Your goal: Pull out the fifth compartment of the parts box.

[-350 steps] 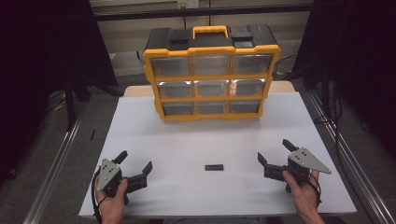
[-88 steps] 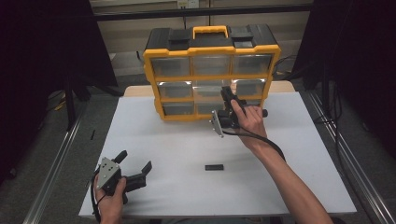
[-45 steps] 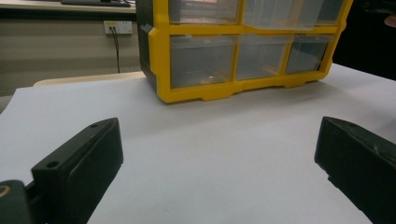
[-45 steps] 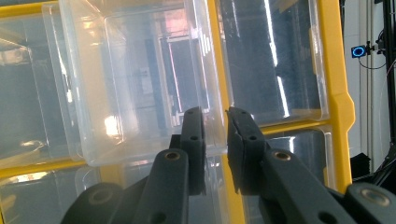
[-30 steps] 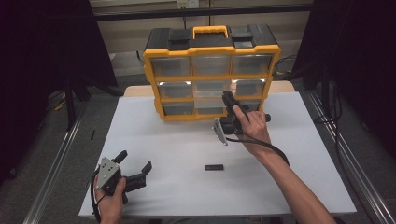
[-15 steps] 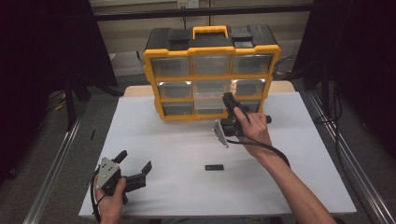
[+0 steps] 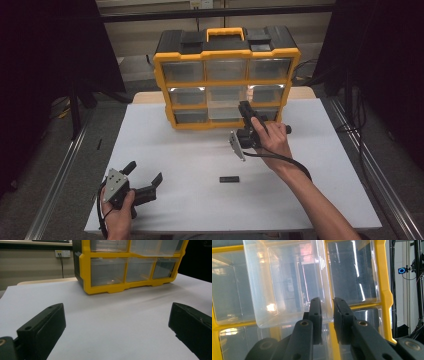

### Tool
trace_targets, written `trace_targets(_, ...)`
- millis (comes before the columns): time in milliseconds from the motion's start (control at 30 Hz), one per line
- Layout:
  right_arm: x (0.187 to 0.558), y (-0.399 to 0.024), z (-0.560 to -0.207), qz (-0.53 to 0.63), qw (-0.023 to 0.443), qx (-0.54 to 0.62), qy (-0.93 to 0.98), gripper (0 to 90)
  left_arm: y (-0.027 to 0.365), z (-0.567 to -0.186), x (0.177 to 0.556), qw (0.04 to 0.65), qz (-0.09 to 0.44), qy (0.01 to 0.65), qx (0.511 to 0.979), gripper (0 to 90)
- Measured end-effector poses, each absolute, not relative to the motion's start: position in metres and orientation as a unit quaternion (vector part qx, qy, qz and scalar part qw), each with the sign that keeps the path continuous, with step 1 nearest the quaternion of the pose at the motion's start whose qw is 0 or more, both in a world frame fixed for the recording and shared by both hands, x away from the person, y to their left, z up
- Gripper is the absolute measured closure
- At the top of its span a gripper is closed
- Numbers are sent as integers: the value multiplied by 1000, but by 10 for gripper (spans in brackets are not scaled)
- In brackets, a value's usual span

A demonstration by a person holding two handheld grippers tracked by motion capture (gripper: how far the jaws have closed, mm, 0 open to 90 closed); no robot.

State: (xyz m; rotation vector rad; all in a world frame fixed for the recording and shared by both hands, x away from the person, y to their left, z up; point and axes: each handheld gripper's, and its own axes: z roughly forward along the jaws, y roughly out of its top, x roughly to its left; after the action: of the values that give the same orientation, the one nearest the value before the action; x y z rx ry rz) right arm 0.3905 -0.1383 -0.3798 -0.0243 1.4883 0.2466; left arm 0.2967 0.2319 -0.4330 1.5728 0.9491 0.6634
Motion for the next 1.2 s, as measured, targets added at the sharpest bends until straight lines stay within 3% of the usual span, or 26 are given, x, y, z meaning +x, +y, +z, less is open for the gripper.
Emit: trace_targets(1200, 374, -139, -382, 117, 731, -14, 672, 780, 232, -433, 297, 559, 281, 403, 668, 13)
